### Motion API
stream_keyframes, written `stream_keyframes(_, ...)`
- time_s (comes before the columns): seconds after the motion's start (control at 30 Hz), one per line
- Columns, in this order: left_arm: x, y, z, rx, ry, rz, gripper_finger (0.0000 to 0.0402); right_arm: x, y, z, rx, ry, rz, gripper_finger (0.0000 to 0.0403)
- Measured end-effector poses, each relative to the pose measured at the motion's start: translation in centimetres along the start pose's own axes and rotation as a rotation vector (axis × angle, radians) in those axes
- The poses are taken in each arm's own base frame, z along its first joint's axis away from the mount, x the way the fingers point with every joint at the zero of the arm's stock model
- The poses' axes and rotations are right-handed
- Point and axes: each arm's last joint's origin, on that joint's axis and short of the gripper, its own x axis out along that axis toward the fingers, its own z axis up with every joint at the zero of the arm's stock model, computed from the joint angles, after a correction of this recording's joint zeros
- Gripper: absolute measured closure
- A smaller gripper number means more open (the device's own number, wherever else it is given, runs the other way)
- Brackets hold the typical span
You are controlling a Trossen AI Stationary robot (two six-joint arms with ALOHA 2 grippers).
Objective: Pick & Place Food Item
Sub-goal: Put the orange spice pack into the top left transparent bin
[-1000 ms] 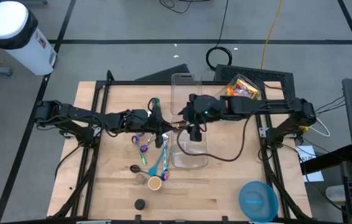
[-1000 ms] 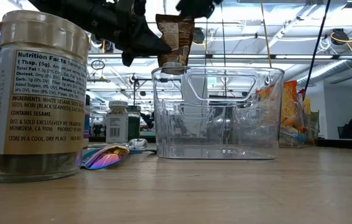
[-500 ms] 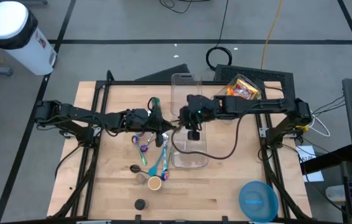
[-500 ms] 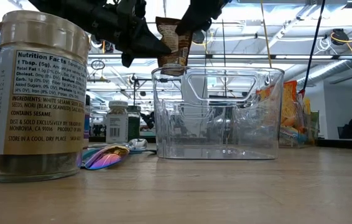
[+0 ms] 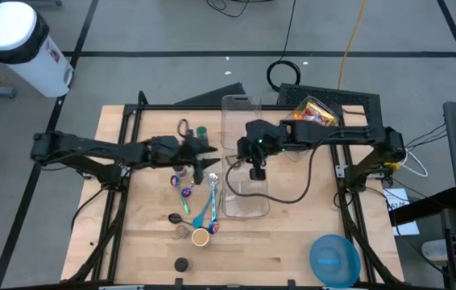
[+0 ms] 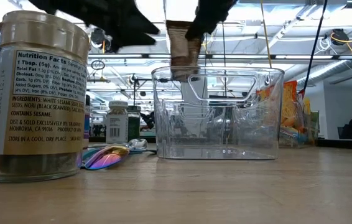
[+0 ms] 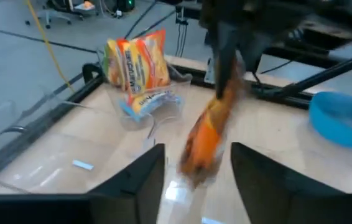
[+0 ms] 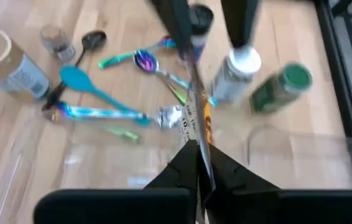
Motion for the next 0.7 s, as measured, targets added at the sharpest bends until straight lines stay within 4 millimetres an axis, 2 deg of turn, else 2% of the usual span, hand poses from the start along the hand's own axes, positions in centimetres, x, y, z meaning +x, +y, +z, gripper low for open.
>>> stream_keyframes(0.2, -3.5, 0.1, 1.3, -0.031, -0.028, 0.034, 0.016, -1.1, -3.1, -0.3, 0.075, -0.061, -0.097, 0.0403)
stream_keyframes(0.4, -3.8, -0.5, 0.9, -0.011, -0.003, 0.051, 0.015, -0.9, -8.9, -2.1, 0.204, -0.063, -0.32, 0.0403)
stream_keyframes(0.57, -3.3, -0.7, 0.5, 0.007, 0.019, 0.053, 0.0149, -0.1, -14.1, -5.8, 0.371, -0.112, -0.453, 0.0403)
stream_keyframes(0.7, -3.3, -0.5, 0.6, 0.021, 0.012, 0.078, 0.0149, 0.7, -16.7, -9.2, 0.403, -0.171, -0.505, 0.0403)
